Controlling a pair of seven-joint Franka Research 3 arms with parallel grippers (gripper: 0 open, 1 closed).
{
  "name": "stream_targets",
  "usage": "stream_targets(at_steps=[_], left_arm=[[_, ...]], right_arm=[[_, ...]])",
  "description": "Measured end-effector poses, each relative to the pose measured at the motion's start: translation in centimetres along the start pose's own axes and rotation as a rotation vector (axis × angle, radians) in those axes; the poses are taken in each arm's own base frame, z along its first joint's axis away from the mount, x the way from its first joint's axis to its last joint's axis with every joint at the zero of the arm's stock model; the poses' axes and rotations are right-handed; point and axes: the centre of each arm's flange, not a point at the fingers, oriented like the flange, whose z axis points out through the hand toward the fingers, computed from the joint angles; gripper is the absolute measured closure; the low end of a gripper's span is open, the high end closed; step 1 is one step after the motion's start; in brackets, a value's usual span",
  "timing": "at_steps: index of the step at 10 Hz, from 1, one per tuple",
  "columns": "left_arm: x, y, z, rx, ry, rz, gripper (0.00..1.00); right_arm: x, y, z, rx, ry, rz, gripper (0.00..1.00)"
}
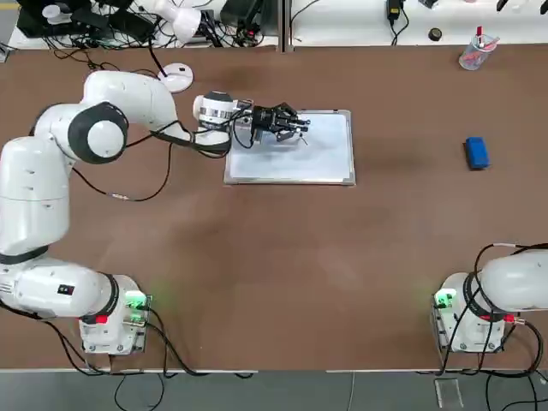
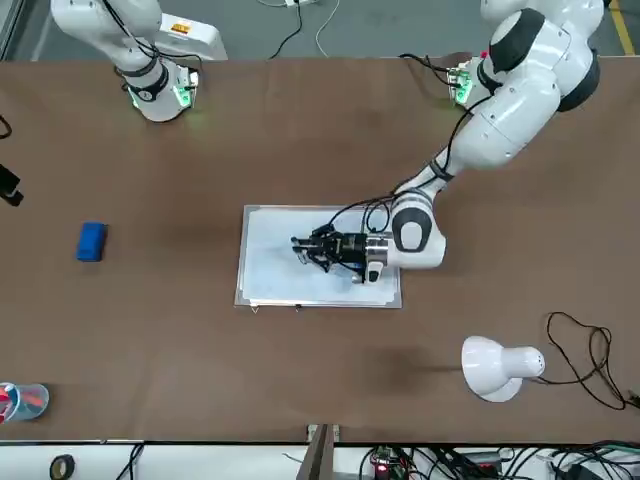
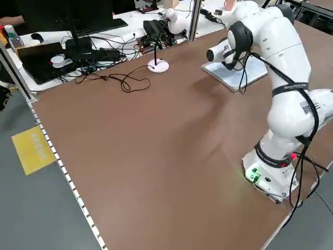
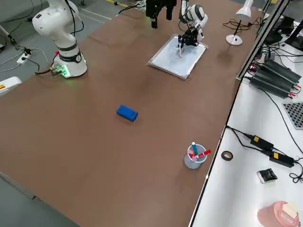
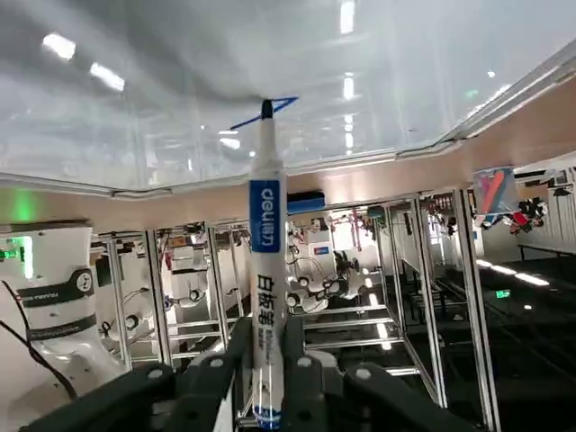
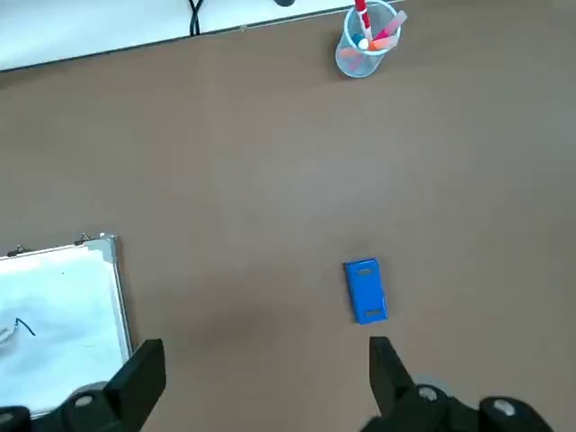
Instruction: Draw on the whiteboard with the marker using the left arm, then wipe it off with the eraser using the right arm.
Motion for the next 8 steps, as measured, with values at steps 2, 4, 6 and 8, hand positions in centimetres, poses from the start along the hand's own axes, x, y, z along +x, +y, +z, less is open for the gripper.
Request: stream_targets(at_steps=[2,4,6,8], left_arm=[[-0.1,-0.5,-0.5,0.005,0.010,-0.006,0.82],[-0.2,-0.7,-0.9,0.007,0.017,-0.007,0.82],[-0.2,-0.5,-1.2,0.018,0.027,0.008,0.82],[-0.1,-0.1,-2.0,0.018,0.036,0.019,0.82]], right_arm=[[0.3,-0.2,0.4,0.002,0.010,-0.002,0.00],[0.5,-0.4,0.6,0.003,0.012,-0.005,0.00],[0.5,-0.5,0.7,0.004,0.012,-0.007,0.00],[0.6,-0.6,0.6,0.005,0.018,-0.008,0.00]])
